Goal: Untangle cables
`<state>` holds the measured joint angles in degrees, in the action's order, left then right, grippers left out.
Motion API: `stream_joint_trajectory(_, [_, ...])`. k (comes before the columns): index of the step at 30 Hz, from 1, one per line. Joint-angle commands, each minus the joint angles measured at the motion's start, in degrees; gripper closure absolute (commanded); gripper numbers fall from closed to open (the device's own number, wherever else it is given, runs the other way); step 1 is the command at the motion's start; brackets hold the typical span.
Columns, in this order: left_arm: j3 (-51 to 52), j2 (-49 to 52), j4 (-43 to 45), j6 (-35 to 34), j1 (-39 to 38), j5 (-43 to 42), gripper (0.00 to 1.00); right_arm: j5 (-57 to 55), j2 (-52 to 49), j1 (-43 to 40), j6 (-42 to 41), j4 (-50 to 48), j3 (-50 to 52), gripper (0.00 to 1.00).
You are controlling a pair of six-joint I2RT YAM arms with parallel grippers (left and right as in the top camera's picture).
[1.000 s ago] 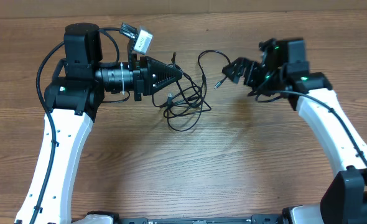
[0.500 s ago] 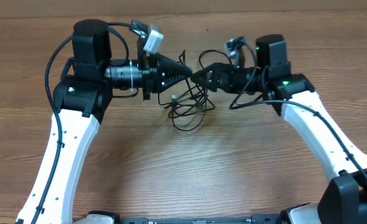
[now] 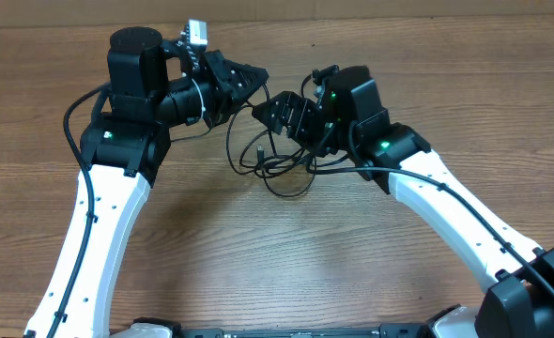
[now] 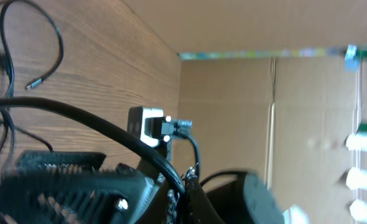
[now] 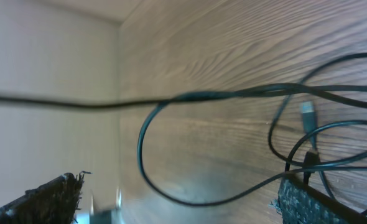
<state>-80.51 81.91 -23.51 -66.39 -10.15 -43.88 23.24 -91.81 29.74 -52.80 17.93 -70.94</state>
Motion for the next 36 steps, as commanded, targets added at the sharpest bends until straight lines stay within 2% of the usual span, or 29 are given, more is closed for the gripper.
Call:
stream_joint_trajectory(1, [-1.4, -0.66, 1.14, -9.84, -0.07, 2.4, 0.95, -10.05, 0.98, 1.9, -7.91, -1.16, -1.46, 0.0])
stream_joint_trajectory(6, [-1.4, -0.66, 1.75, -14.56, -0.17, 1.88, 0.96, -11.5, -1.51, 4.68, -7.87, -7.85, -1.46, 0.0])
stream_joint_trajectory(16, [-1.4, -0.7, 8.17, -17.35, -0.17, -1.46, 0.96, -14.73, -8.46, 7.37, -9.01, -13.42, -1.46, 0.0])
stream_joint_trajectory(21, [-1.4, -0.72, 8.24, -19.56, -0.17, -6.62, 0.96, -24.02, -10.16, 6.88, -17.11, -13.84, -1.46, 0.0])
stream_joint_trajectory(24, [-1.4, -0.72, 9.16, -20.0, -0.17, -8.46, 0.96, -29.46, -10.27, 6.05, -18.91, -12.74, -1.46, 0.0])
stream_joint_trajectory(28, [-1.4, -1.27, 12.74, -18.8, 0.85, -8.81, 0.96, -32.92, -10.27, 3.45, -18.99, -6.34, -1.46, 0.0])
stream_joint_trajectory(32, [-1.4, -2.34, 20.28, -15.87, 4.28, -11.23, 0.96, -34.82, -10.27, -1.86, -19.02, 7.61, -1.46, 0.0])
stream_joint_trajectory(36, [-1.4, -3.26, 23.74, -15.72, 8.55, -13.35, 0.96, -35.04, -10.27, -8.63, -18.95, 17.73, -1.46, 0.0])
